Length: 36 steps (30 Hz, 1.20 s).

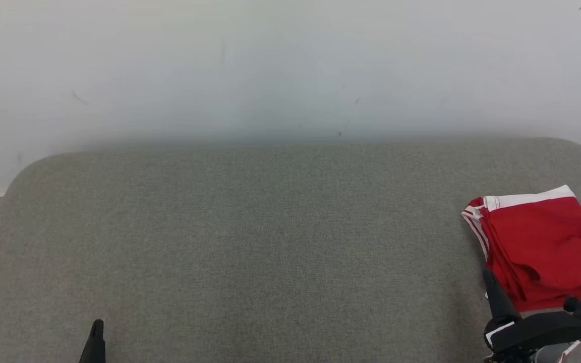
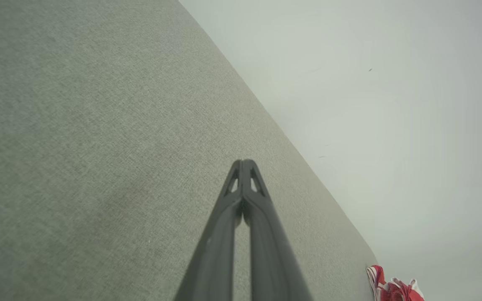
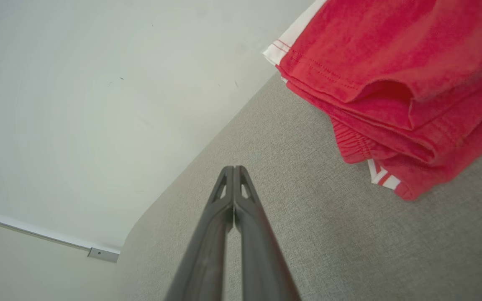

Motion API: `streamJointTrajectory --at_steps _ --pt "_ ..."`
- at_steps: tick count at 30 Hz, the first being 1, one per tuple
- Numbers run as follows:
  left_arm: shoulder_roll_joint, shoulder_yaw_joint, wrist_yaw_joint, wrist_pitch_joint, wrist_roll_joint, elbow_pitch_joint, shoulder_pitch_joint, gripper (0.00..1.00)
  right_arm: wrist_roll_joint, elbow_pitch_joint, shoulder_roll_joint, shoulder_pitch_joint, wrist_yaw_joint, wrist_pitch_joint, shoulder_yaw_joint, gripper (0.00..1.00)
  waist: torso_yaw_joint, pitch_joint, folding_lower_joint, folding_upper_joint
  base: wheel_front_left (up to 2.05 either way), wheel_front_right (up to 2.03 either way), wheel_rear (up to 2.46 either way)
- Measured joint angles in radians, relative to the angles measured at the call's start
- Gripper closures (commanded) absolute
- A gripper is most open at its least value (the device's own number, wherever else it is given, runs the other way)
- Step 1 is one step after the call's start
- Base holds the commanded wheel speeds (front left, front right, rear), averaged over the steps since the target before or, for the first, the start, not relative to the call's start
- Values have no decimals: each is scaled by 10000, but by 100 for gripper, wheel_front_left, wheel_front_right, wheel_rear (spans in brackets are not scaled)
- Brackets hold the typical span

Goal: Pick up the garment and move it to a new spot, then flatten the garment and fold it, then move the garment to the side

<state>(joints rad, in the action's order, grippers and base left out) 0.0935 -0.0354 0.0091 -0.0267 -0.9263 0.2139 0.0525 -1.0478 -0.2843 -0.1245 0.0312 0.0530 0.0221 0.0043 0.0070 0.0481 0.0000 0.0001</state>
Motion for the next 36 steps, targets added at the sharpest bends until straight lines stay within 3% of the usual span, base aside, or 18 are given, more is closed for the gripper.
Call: streamJointTrajectory --at_steps 36 --pt "-316 790 -788 878 -4090 514 -724 100 -3308 -67 462 245 407 -840 -830 100 -42 -305 0 0 0 0 0"
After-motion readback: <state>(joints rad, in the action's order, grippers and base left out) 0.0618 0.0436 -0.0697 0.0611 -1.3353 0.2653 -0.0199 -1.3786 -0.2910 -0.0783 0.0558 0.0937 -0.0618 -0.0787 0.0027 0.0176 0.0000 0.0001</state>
